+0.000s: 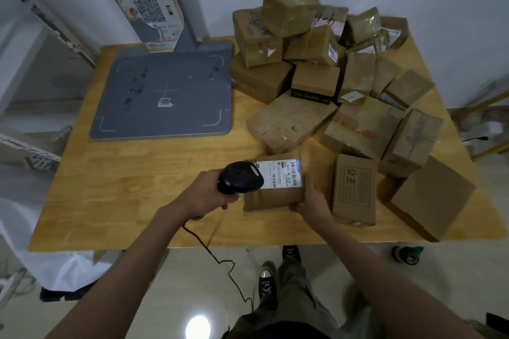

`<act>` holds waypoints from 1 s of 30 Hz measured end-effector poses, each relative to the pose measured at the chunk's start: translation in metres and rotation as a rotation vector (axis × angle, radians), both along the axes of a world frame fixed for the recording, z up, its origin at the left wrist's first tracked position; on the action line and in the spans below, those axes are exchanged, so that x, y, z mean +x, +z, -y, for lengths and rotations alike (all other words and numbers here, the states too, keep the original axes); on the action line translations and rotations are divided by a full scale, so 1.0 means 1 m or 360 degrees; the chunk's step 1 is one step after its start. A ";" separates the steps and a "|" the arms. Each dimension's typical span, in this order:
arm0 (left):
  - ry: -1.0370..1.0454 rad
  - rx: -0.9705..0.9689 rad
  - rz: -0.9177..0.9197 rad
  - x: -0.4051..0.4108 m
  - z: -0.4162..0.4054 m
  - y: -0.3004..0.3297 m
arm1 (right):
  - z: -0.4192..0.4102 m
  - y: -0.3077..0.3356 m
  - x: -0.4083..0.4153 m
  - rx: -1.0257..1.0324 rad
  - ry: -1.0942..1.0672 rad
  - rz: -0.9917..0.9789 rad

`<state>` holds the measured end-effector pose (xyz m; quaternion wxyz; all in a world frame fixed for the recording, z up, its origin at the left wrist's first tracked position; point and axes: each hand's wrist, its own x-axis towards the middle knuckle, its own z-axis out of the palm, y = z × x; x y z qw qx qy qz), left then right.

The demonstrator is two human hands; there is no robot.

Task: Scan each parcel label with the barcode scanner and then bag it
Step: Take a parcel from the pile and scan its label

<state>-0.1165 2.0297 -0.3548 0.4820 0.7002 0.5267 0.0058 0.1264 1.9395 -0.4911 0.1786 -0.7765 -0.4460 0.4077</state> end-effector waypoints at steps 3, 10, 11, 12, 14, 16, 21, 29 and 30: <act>-0.0047 0.0024 -0.0004 0.007 -0.002 0.001 | 0.001 0.000 0.008 -0.0019 0.0024 0.0053; -0.0137 0.0091 -0.0071 0.023 -0.010 0.007 | 0.012 -0.001 0.023 0.0021 -0.0024 0.0159; -0.0157 0.0103 -0.0080 0.026 -0.010 0.009 | 0.013 0.000 0.025 0.0031 -0.0066 0.0139; -0.0176 0.0110 -0.0087 0.029 -0.010 0.010 | 0.014 0.001 0.026 0.0039 -0.0102 0.0121; -0.0235 0.0121 -0.0107 0.035 -0.010 0.013 | 0.014 0.002 0.029 0.0047 -0.0138 0.0154; -0.0314 0.0140 -0.0151 0.040 -0.010 0.015 | 0.013 0.003 0.031 0.0025 -0.0174 0.0189; -0.0473 0.0238 -0.0277 0.054 -0.014 0.026 | 0.012 0.014 0.032 -0.0129 -0.0584 -0.0714; -0.0666 0.0360 -0.0388 0.070 -0.020 0.033 | 0.006 0.013 0.024 -0.0049 -0.0589 -0.0694; -0.0681 0.0373 -0.0398 0.071 -0.019 0.032 | 0.005 0.014 0.023 -0.0043 -0.0569 -0.0647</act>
